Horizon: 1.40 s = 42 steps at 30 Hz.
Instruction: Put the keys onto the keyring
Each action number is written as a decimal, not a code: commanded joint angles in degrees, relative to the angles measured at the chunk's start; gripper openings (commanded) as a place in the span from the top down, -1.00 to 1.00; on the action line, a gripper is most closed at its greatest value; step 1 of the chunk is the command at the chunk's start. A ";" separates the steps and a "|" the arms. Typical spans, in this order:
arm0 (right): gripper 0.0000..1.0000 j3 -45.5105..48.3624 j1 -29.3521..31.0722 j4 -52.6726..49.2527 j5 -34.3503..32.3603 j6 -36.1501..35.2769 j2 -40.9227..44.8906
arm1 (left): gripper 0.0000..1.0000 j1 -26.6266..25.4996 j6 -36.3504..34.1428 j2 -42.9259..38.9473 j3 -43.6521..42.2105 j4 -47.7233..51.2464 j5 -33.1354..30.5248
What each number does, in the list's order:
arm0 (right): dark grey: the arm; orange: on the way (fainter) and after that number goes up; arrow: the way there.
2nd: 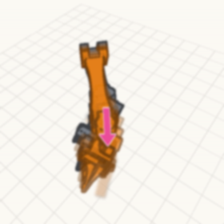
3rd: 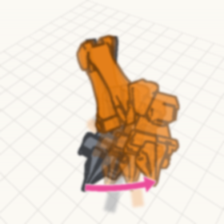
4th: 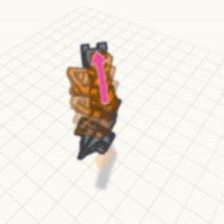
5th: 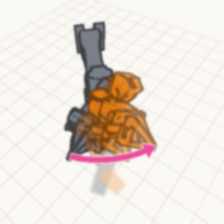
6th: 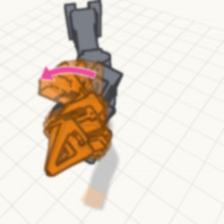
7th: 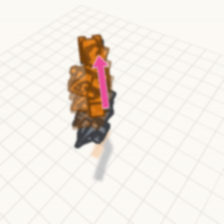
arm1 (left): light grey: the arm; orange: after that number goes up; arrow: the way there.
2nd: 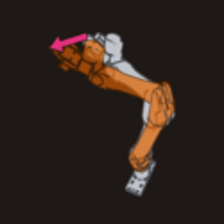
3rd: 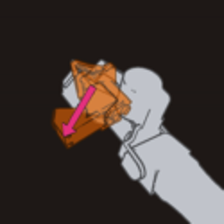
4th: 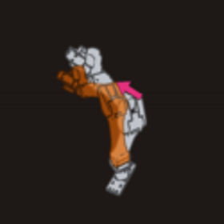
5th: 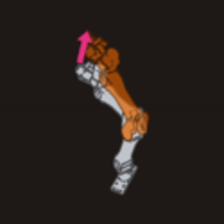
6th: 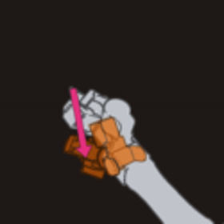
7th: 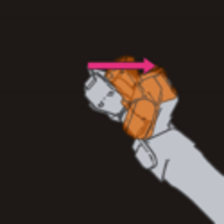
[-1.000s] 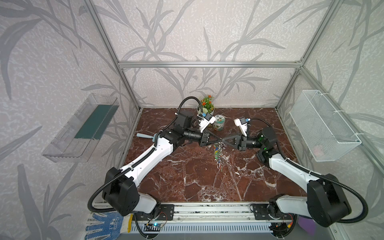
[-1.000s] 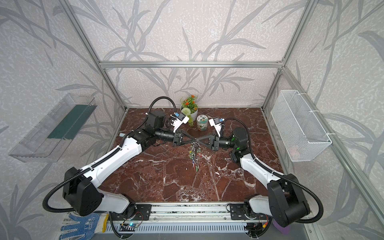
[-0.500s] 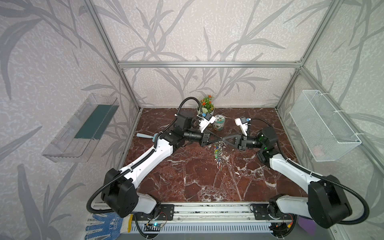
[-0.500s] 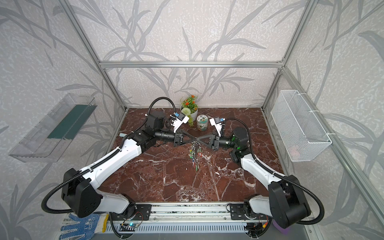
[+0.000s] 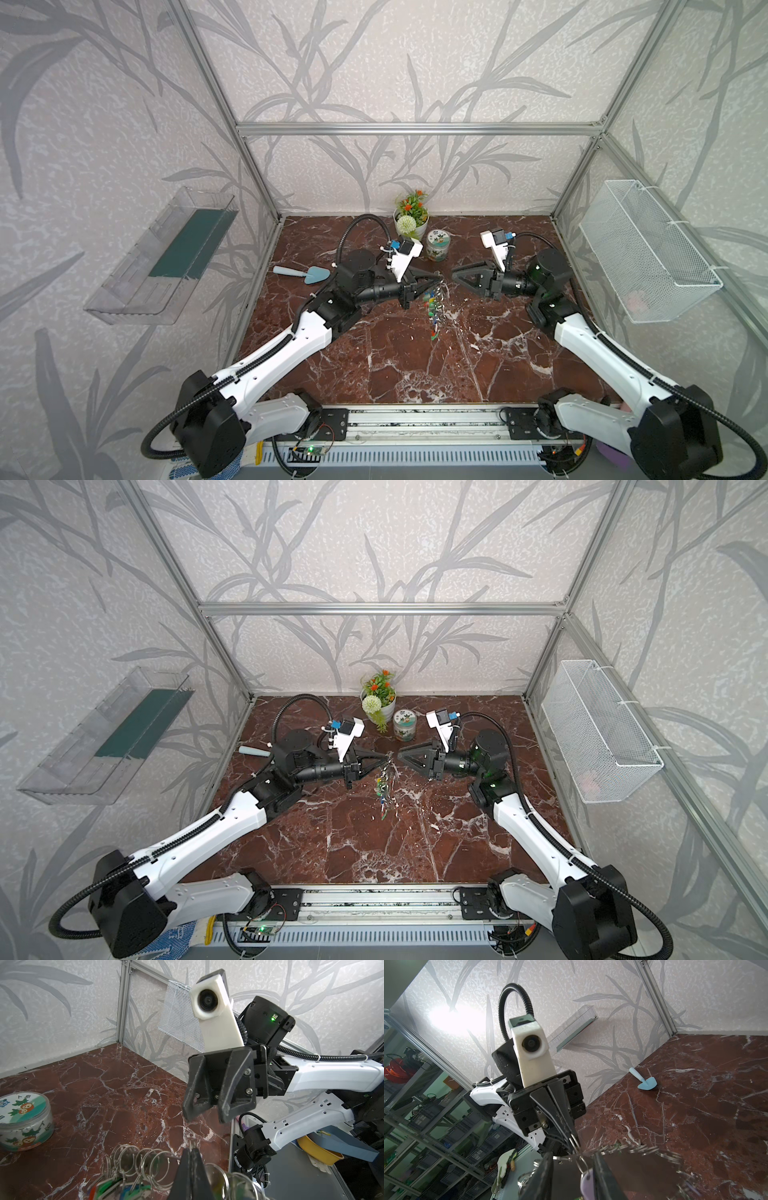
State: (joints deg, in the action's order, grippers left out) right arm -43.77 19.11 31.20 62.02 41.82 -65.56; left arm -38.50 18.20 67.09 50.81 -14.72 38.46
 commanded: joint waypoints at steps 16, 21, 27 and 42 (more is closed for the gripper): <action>0.36 -5.97 3.05 7.70 3.10 3.70 -6.61 | 1.00 -4.02 9.15 -1.12 -14.01 -43.20 -15.56; 0.44 -6.33 3.74 9.31 3.36 4.47 -8.04 | 1.00 -4.15 10.13 -0.07 -14.53 -45.89 -16.80; 0.53 -5.72 3.73 10.80 3.55 5.59 -8.44 | 1.00 -4.19 10.65 0.63 -15.02 -47.59 -18.09; 0.81 -2.02 3.83 13.28 3.72 6.38 -8.08 | 1.00 -4.23 10.23 0.92 -14.07 -46.08 -22.96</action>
State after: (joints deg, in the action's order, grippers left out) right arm -47.51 22.68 42.70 64.93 48.36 -74.06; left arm -42.48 28.25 68.90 35.24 -57.08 19.33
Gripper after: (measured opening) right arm 0.102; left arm 0.048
